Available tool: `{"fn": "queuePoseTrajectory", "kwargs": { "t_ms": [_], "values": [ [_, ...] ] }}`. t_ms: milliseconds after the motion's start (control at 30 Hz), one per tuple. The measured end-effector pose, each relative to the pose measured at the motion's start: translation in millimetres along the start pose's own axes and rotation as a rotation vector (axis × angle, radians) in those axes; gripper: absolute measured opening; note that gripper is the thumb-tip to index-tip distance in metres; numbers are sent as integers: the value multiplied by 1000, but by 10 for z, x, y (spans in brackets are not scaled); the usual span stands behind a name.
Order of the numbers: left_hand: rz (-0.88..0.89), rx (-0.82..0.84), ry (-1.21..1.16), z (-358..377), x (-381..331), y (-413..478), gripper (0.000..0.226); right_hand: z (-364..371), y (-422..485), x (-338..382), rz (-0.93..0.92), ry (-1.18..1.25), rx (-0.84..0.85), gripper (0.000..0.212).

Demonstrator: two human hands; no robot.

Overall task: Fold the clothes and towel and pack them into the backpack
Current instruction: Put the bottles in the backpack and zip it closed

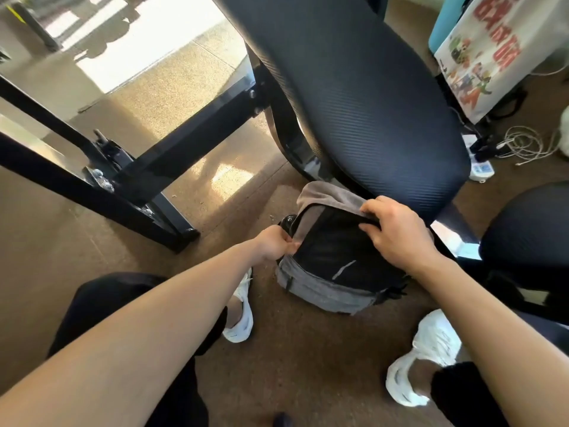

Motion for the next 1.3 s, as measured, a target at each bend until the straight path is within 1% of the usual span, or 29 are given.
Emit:
{"fn": "queuePoseTrajectory", "kwargs": {
  "t_ms": [67,200,300,467,500,533,567,633,667,700,733,767,833,900,967,1033,1100,1133,1200,1300],
  "values": [
    [38,-16,-63,-131,-187,-132,28,0,-2,-10,-2,8,-18,21],
    [157,-78,-222,-451,-598,-398,24,22,-4,-3,-17,37,-48,21],
    [227,-102,-298,-599,-753,-541,21,16,2,-18,-22,59,-58,23],
    [157,-188,-375,-635,-672,-526,24,2,-60,-167,-7,172,-43,40],
    [135,-211,-361,-640,-675,-520,24,-30,-86,-214,-5,192,-60,41],
    [118,-253,-294,-663,-687,-523,24,-75,-118,-266,-3,196,-89,41],
    [104,-338,-164,-716,-718,-544,24,-135,-160,-322,2,193,-135,39],
    [117,-625,129,-895,-867,-681,22,-300,-301,-476,43,222,-293,27],
    [174,-740,211,-939,-1012,-775,20,-381,-413,-583,100,266,-386,20],
    [257,-802,250,-928,-1181,-852,16,-432,-546,-725,186,321,-469,14],
    [362,-825,272,-881,-1355,-898,13,-437,-689,-887,293,385,-529,11],
    [472,-822,298,-801,-1528,-920,12,-388,-832,-1050,401,456,-560,10],
    [673,-792,398,-561,-1857,-963,20,-173,-1099,-1322,570,567,-547,8],
    [812,-716,527,-280,-2122,-947,34,130,-1299,-1509,671,618,-443,11],
    [885,-613,646,-1,-2302,-880,45,515,-1435,-1637,731,637,-261,14],
    [917,-533,757,224,-2416,-800,50,926,-1560,-1762,783,682,-96,13],
    [912,-520,847,351,-2489,-724,50,1260,-1671,-1842,845,765,-17,15],
    [895,-533,856,365,-2513,-694,47,1379,-1699,-1871,866,798,-14,21],
    [843,-543,794,325,-2542,-623,38,1533,-1684,-1889,893,852,-36,34],
    [763,-546,726,232,-2524,-512,30,1702,-1570,-1859,893,975,-85,41]
  ]
}}
Point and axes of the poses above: each hand's wrist, its own y-axis towards the middle knuckle, its own z-axis out of the palm, x = y × z, the point moved 9 cm from there along y, towards the middle knuckle, and after that the axes turned 10 degrees about y, right-handed, at the moved point
